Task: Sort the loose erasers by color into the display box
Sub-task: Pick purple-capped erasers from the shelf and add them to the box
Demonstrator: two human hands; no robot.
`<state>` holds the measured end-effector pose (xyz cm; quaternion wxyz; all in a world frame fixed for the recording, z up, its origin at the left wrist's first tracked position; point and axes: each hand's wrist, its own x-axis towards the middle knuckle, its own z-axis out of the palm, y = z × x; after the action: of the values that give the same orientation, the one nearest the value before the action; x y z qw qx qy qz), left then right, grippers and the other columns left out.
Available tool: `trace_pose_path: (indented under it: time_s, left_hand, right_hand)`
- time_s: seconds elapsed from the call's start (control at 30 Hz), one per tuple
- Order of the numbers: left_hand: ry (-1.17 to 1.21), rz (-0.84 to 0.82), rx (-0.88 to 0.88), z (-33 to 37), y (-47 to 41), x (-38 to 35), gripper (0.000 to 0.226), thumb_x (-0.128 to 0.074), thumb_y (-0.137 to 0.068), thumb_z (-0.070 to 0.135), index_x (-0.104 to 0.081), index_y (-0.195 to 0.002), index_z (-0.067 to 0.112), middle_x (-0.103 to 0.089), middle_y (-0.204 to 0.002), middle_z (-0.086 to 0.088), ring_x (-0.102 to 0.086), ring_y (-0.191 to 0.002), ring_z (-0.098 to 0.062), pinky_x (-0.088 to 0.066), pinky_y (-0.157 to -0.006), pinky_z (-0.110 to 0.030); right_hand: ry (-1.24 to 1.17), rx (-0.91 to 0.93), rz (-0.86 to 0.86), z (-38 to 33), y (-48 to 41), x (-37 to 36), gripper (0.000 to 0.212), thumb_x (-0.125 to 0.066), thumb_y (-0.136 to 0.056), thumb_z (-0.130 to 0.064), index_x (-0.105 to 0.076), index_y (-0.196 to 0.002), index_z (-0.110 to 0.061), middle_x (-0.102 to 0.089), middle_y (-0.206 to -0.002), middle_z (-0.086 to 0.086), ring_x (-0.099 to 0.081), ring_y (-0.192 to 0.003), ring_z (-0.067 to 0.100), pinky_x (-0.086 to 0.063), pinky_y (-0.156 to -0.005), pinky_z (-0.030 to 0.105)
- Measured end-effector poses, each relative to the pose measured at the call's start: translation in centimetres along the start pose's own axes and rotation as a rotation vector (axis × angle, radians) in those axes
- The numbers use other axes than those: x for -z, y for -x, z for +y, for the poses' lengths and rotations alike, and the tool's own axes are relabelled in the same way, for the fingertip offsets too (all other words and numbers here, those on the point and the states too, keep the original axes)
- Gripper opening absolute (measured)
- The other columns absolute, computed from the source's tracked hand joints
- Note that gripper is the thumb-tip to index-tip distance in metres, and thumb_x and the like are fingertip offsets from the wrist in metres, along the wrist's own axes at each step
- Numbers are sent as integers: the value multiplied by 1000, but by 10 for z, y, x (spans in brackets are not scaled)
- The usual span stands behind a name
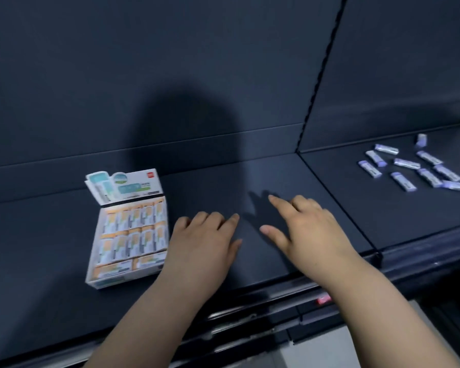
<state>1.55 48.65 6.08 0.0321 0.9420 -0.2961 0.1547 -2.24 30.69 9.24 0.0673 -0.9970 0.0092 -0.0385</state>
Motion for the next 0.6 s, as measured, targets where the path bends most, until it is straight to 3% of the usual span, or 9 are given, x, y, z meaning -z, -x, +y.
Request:
trace_pose_path:
  time_s: [0.07,0.27,0.47,0.6]
  left_hand:
    - [12,-7,-9,28,-9,-6,43,-54,-79,42,-67,-112,18,-66,-85,0,-62,-77,-24,-45,-63,-39]
    - [62,-7,-28,142,-43,-24,44,-70,-76,40,-67,-113,18,-66,-87,1,-62,-78,-23,-46,-64,-39]
    - [120,70,5,249,-90,-26,43,-66,-77,41,-66,-114,18,-67,-89,3,-63,-80,-21,-46,-65,-38]
    - [121,40,30,281,-107,-31,42,-60,-80,43,-66,-114,20,-66,-88,4,-63,-79,-20,-47,-64,-38]
  right_hand:
    - [2,-16,13,28,8,4,66,-29,-92,-58,-17,-149,-28,-44,-127,1,-37,-123,21,-34,-99,33]
    - [12,-41,21,133,42,19,65,-30,-92,-58,-16,-149,-29,-43,-123,-1,-38,-120,20,-35,-98,32]
    - [13,4,13,240,66,38,66,-32,-92,-58,-15,-149,-29,-44,-117,-3,-40,-115,17,-36,-95,29]
    - [-50,5,19,281,64,45,66,-33,-92,-58,-16,-149,-30,-44,-119,-3,-40,-115,16,-36,-97,29]
